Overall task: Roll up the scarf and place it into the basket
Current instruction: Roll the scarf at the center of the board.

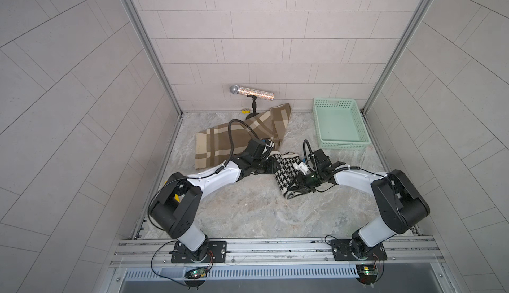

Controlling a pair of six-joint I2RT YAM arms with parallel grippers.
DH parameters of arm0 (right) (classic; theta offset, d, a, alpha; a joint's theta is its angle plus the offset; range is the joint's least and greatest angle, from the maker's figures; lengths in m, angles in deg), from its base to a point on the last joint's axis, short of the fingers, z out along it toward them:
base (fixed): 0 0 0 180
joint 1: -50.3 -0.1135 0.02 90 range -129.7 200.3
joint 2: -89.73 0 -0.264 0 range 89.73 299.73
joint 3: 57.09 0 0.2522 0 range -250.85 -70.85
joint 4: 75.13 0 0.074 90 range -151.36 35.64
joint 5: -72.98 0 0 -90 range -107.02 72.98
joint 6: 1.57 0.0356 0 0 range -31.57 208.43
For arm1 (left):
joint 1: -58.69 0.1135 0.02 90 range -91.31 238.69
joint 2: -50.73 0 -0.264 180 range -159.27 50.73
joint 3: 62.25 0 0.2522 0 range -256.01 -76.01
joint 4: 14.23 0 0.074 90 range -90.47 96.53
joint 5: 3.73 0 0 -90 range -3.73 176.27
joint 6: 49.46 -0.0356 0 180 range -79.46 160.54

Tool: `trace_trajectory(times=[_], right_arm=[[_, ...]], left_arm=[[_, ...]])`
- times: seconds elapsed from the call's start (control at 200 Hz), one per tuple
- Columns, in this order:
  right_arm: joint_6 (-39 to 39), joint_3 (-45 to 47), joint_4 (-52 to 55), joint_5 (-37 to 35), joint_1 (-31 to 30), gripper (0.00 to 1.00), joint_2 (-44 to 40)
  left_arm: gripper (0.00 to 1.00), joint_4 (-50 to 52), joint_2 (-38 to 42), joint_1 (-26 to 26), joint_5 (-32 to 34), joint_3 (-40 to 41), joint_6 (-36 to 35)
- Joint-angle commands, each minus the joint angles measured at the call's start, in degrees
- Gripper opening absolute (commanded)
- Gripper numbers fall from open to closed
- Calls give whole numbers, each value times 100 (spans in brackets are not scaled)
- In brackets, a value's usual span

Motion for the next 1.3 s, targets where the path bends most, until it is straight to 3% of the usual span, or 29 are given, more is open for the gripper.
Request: trace_trajectory(times=[0.0, 0.155, 0.435, 0.565, 0.751, 0.776, 0.801, 0.816, 1.096, 1.291], right_arm=[[-153, 56, 230, -152, 89, 26, 23], [-505, -103, 882, -681, 124, 32, -125], [-923, -465, 2347, -2938, -86, 52, -1342], [-928, -784, 2906, -4748, -971, 60, -1841], [-1027, -1116, 3110, -6745, -2480, 72, -1910], [-1036, -1142, 3111, -6894, -2632, 77, -1854], [-1045, -1168, 3103, -7004, -2772, 96, -1793], [-1048, -1177, 3095, -7066, -2843, 99, -1757], [-1389, -1552, 2961, -7985, -3761, 99, -689], [-1527, -1685, 2860, -8450, -3807, 96, 188]], left_arm=[[23, -323, -490, -45, -163, -311, -95], [21, -401, -1147, -62, -283, -767, -28], [21, -130, -1666, -83, -266, -1152, 162], [21, -102, -1834, -84, -309, -1208, 232], [21, -99, -2023, -89, -485, -1334, 330], [21, -103, -2043, -89, -498, -1348, 338], [21, -88, -2068, -88, -515, -1362, 346], [21, -87, -2083, -89, -522, -1371, 346], [21, -49, -2355, -89, -696, -1533, 416], [23, -72, -2574, -89, -880, -1663, 498]])
